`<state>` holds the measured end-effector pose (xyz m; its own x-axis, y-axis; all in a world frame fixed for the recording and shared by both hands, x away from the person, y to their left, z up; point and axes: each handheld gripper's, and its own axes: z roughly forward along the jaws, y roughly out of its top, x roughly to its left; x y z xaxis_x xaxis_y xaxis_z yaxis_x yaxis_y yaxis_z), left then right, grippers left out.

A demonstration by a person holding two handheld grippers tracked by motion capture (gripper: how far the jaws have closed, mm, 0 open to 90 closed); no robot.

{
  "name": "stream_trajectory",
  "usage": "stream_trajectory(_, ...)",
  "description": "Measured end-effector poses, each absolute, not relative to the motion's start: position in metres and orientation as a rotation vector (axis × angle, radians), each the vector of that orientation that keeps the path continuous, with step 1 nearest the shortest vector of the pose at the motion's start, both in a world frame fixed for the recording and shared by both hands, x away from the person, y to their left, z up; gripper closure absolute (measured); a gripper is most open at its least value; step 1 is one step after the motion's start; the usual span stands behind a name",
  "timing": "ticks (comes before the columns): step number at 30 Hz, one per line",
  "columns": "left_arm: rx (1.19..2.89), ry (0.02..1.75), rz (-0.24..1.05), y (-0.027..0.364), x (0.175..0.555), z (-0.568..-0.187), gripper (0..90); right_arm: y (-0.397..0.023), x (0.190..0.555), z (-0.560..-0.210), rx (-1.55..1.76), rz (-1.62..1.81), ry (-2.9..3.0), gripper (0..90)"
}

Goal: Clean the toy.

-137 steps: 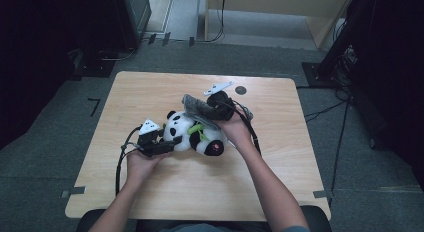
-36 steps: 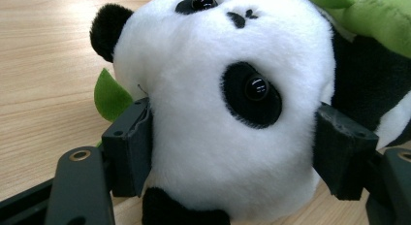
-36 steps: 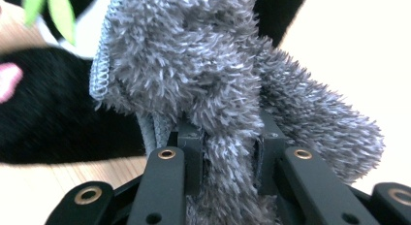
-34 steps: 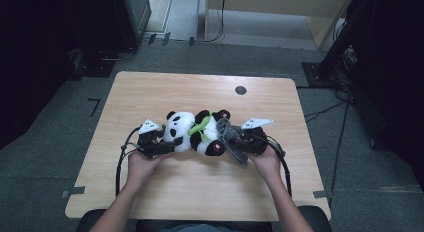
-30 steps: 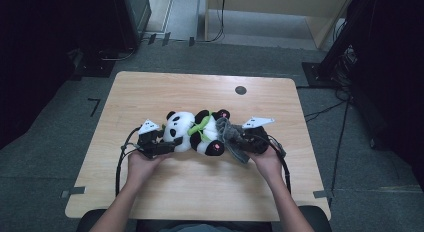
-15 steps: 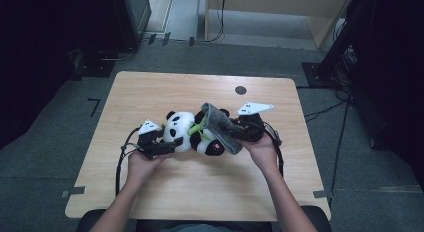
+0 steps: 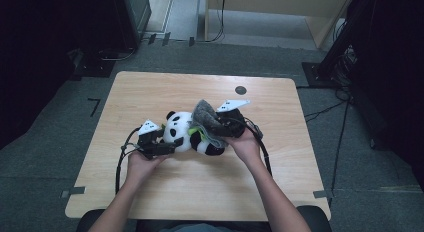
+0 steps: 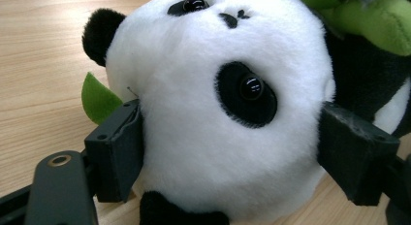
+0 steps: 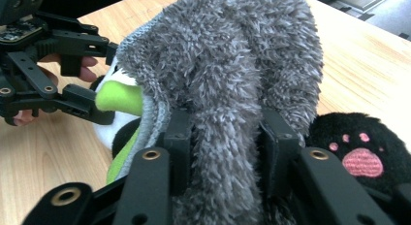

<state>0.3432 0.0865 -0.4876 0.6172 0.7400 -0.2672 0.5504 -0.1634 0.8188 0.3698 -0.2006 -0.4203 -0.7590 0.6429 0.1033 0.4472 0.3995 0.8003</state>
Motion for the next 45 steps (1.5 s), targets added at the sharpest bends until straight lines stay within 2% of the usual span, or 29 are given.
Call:
stream_trajectory(9,1.858,1.056,0.257,0.083,0.341,-0.486,25.2,-0.213,0.363,-0.43,0.954,1.288,2.434,67.7)
stream_trajectory(26,1.844,1.07,0.246,0.084,0.342,-0.486,25.3,-0.255,0.345,-0.458,1.098,1.334,2.383,67.5)
stream_trajectory(33,1.854,1.074,0.254,0.083,0.341,-0.485,26.0,-0.266,0.34,-0.471,1.183,1.27,2.406,72.5)
stream_trajectory(39,1.859,1.069,0.253,0.084,0.341,-0.485,28.5,-0.274,0.338,-0.465,1.207,1.213,2.402,72.9)
stream_trajectory(45,1.862,1.075,0.257,0.084,0.341,-0.484,28.6,-0.275,0.322,-0.43,1.138,1.309,2.349,73.3)
